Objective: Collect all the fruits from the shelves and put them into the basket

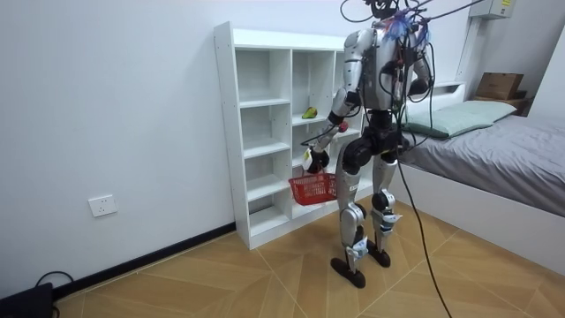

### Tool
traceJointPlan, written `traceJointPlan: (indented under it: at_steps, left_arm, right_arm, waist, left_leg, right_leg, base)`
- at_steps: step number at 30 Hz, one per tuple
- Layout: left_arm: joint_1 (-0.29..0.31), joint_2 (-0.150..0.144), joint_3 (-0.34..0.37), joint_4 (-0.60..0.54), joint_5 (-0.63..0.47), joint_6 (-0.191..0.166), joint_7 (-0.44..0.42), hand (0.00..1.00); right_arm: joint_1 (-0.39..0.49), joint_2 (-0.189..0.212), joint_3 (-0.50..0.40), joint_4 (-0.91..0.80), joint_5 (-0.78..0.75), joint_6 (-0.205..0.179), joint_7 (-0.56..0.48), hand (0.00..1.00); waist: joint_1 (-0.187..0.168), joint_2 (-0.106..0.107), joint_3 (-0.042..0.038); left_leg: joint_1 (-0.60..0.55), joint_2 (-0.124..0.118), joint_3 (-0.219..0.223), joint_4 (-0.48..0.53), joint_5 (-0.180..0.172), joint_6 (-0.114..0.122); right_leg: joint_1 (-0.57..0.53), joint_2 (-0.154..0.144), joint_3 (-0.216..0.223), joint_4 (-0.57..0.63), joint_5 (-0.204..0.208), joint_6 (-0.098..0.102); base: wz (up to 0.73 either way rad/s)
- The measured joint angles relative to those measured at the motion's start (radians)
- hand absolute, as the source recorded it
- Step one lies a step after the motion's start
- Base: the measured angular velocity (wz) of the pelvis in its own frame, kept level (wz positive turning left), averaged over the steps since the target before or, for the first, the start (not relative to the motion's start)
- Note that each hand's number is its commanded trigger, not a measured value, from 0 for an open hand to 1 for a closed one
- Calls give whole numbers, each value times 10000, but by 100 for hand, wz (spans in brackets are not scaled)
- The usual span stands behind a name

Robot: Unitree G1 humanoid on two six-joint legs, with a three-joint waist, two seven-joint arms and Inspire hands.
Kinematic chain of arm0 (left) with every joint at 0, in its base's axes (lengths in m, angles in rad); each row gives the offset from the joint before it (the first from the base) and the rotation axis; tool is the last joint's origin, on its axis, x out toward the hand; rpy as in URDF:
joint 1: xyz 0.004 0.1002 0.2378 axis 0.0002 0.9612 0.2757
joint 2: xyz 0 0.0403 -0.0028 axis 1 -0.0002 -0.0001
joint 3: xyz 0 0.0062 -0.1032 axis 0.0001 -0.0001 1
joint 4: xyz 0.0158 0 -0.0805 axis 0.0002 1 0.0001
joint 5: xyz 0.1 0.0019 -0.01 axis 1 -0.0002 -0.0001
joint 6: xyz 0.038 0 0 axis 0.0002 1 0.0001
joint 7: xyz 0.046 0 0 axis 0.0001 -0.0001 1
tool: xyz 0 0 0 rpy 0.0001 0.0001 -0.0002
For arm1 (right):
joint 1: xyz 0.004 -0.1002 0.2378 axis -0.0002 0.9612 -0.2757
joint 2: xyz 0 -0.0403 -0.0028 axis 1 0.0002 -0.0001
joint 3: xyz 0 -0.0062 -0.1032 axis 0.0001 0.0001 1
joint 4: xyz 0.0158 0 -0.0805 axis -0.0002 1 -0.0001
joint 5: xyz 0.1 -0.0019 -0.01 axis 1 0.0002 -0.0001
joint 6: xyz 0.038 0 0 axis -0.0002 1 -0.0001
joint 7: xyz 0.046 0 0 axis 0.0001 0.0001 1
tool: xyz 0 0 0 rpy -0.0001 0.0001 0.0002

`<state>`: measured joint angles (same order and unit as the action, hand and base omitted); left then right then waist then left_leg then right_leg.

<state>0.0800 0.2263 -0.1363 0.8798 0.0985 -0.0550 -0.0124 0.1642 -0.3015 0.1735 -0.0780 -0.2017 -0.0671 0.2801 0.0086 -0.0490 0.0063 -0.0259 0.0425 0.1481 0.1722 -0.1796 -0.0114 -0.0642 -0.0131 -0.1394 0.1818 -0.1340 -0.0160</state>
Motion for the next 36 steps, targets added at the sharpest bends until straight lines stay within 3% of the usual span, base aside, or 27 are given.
traceJointPlan:
  at_steps: [7, 16, 23, 29, 36]
  left_arm:
    - [-959, -57, -811, -381, -74, -485, -206, 100]
    - [-1025, -157, -1213, -1081, -288, -984, -830, 100]
    - [-1235, -118, -1736, -1353, -285, -1407, -1286, 100]
    - [-1539, -257, -2003, -1368, -280, -1432, -1350, 100]
    - [-1583, -324, -2013, -1755, -307, -1550, -1552, 100]
  right_arm:
    - [-1127, 30, 929, 2087, -580, -83, -81, 100]
    - [-1699, 378, 1019, 3944, -1033, -632, -381, 100]
    - [-2456, 392, 1416, 5263, -1291, -976, -774, 100]
    - [-2987, 806, 1617, 6541, -1217, -1147, -1285, 100]
    - [-3088, 886, 1621, 6953, -1216, -1200, -1373, 100]
  waist:
    - [34, 168, 68]
    - [110, 207, 91]
    - [222, 287, 126]
    - [258, 325, 146]
    - [291, 362, 169]
  left_leg:
    - [-912, -3, -138, 342, 20, 32]
    - [-1529, -24, -281, 559, 44, 60]
    - [-2130, -29, -318, 865, 52, 74]
    - [-2534, -37, -392, 1015, 84, 117]
    - [-2607, -74, -390, 979, 104, 143]
  right_leg:
    - [-796, -60, -154, 249, 15, -25]
    - [-1313, -145, -388, 403, 4, -47]
    - [-1843, -222, -516, 613, 7, -52]
    - [-2198, -333, -633, 763, 7, -75]
    - [-2285, -368, -621, 771, 8, -73]
  base:
    - [5]
    - [7]
    - [3]
    - [6]
    - [1]
